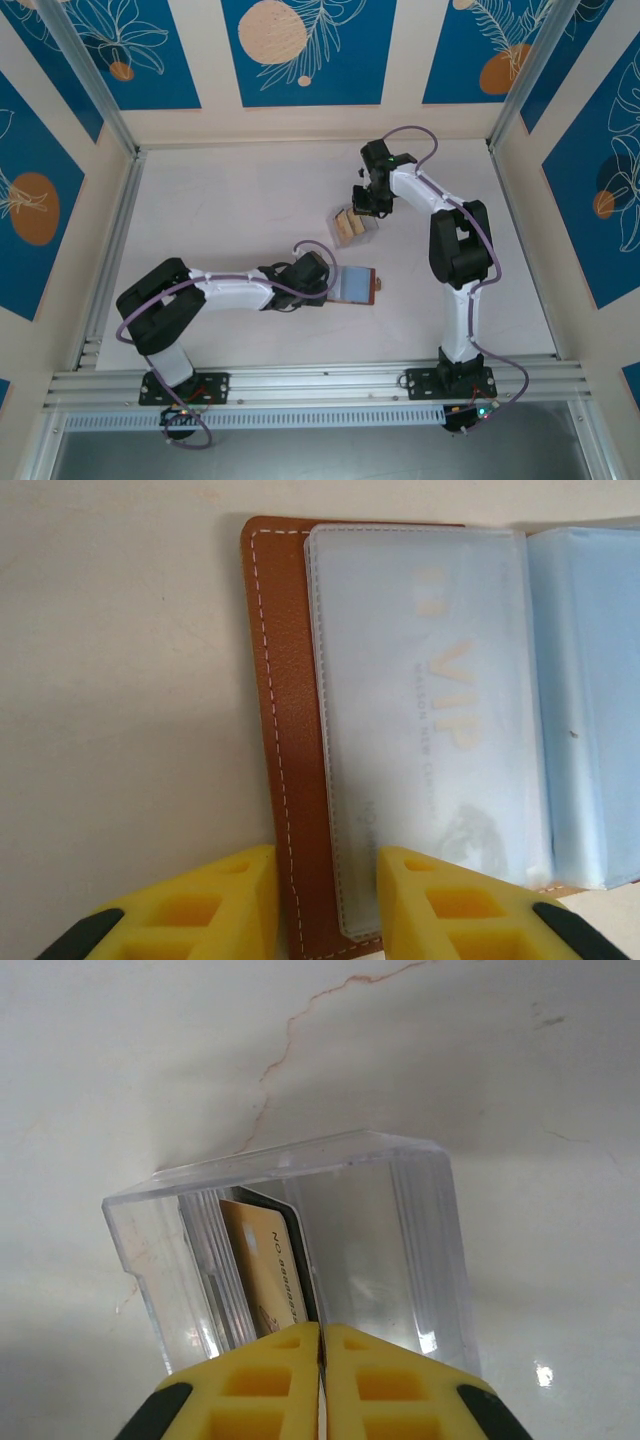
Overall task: Put the credit cards into the card holder
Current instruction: Pick up the credit card from the storage box.
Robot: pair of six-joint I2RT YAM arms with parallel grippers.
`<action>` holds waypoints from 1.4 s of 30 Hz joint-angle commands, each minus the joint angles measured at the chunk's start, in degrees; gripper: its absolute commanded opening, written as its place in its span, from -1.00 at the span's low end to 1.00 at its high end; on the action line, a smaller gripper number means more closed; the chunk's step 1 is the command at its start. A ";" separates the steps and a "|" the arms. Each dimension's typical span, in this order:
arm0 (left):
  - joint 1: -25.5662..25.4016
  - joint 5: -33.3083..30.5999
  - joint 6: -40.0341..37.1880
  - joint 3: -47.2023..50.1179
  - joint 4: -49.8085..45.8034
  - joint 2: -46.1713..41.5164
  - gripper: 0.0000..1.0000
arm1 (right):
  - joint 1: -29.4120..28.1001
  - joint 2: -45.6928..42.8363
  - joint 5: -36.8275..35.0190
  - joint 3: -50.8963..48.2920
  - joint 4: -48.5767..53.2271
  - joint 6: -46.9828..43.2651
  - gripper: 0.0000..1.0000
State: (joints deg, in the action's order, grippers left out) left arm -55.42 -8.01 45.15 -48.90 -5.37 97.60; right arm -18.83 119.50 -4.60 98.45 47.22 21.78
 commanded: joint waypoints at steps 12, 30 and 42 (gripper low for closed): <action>-1.01 1.07 1.26 0.74 -6.68 3.07 -0.39 | 0.50 -3.91 5.21 -2.06 0.45 -1.15 -1.00; -1.01 1.07 1.61 0.39 -7.03 3.56 -0.39 | 0.72 -7.48 0.16 -0.69 2.45 -0.42 -1.00; -1.01 0.80 2.00 0.39 -7.38 3.65 -0.39 | 1.43 -12.37 -1.02 -2.17 1.76 0.18 -1.00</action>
State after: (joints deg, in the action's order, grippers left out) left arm -55.42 -8.19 46.22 -49.67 -6.44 98.00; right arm -17.58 109.51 -5.19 96.73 48.27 21.41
